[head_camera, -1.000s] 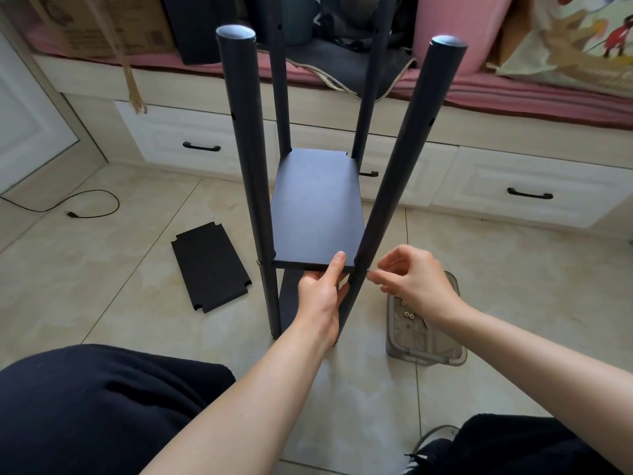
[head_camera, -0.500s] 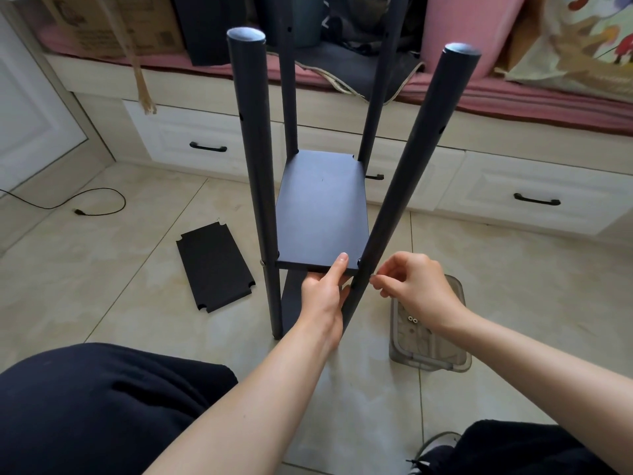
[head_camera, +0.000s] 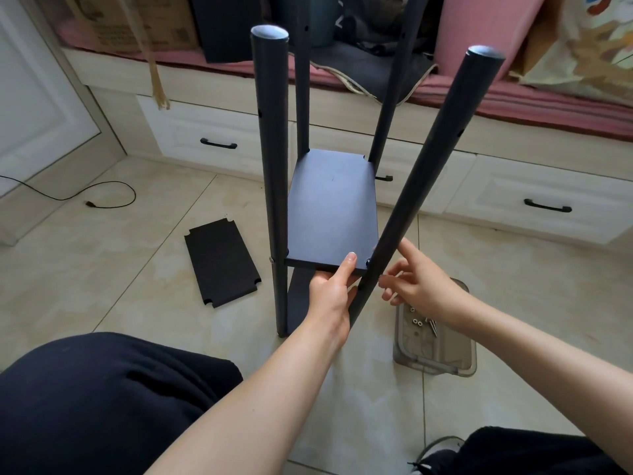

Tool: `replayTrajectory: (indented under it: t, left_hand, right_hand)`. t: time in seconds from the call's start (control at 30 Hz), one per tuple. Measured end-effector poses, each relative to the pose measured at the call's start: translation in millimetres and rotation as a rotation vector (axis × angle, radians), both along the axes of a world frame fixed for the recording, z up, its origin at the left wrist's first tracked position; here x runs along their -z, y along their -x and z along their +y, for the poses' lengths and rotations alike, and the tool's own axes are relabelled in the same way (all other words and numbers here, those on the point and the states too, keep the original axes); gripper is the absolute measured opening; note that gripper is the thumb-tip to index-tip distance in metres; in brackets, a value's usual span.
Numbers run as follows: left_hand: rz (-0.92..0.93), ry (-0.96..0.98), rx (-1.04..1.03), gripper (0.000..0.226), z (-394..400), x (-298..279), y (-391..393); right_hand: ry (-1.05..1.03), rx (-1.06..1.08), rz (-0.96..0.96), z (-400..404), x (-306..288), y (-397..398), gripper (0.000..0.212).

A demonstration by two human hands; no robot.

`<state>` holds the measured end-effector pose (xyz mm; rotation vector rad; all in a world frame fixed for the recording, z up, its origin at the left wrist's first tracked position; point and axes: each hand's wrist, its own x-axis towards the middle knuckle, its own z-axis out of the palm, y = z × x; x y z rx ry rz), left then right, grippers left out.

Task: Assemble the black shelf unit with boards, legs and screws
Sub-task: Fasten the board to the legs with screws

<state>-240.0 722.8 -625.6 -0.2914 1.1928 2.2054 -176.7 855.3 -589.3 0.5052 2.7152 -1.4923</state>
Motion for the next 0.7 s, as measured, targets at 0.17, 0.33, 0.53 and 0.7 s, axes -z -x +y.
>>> replayTrajectory:
  t: [0.17, 0.33, 0.53, 0.7]
  left_hand:
    - [-0.009, 0.018, -0.021, 0.019, 1.2, -0.7, 2.3]
    - [-0.021, -0.018, -0.027, 0.023, 1.0, 0.5, 1.8]
    - [-0.027, -0.08, -0.021, 0.026, 0.8, 0.7, 4.4]
    - [-0.017, -0.07, -0.019, 0.029, 1.2, 4.4, 3.0]
  right_hand:
    - [0.08, -0.065, 0.005, 6.7, -1.4, 0.3, 0.053]
    - [0.112, -0.069, 0.019, 4.8, 2.4, 1.6, 0.052]
    - [0.081, -0.045, 0.002, 3.2, 3.3, 4.7, 0.05]
    - [0.038, -0.042, 0.035, 2.5, 5.1, 3.1, 0.051]
